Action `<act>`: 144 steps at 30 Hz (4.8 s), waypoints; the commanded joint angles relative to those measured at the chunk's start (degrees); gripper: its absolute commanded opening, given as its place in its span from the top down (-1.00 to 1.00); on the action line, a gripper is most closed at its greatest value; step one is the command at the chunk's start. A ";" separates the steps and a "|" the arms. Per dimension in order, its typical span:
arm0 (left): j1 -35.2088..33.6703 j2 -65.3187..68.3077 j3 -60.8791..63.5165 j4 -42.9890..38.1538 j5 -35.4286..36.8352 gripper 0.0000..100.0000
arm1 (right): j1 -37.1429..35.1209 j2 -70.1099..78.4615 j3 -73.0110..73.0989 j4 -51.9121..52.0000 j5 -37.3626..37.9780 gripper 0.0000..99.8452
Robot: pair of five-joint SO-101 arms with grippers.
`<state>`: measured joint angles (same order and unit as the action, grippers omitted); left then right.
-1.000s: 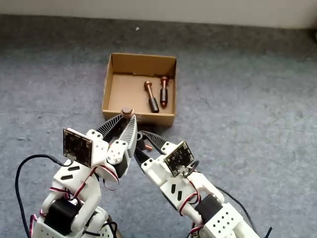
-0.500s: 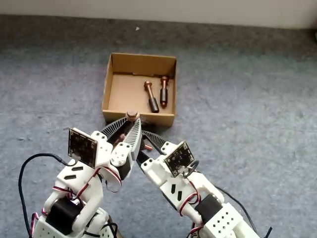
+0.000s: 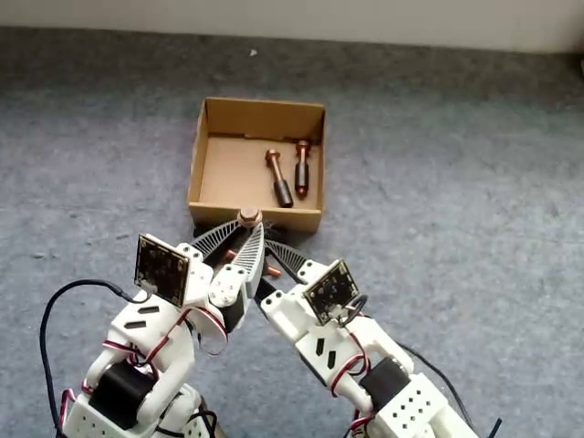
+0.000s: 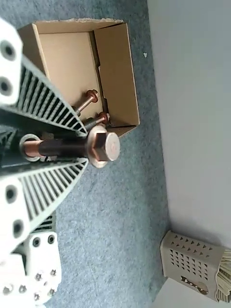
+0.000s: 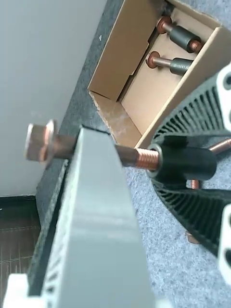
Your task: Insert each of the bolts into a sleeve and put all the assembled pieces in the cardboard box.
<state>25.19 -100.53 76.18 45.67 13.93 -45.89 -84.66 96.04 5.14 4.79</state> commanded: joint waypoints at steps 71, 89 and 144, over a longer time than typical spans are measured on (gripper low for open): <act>-35.30 -0.57 21.14 10.55 -29.45 0.69 | 17.27 57.80 -52.18 -6.46 -12.13 0.99; -35.38 -0.57 21.14 10.64 -29.45 0.69 | 22.29 85.41 -58.86 -14.90 -10.99 0.87; -36.79 -0.57 21.14 10.64 -29.45 0.69 | 5.93 79.16 -60.09 32.84 16.44 0.67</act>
<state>-10.95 -100.53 96.04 56.22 -14.90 -38.77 -6.51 39.60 38.73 18.51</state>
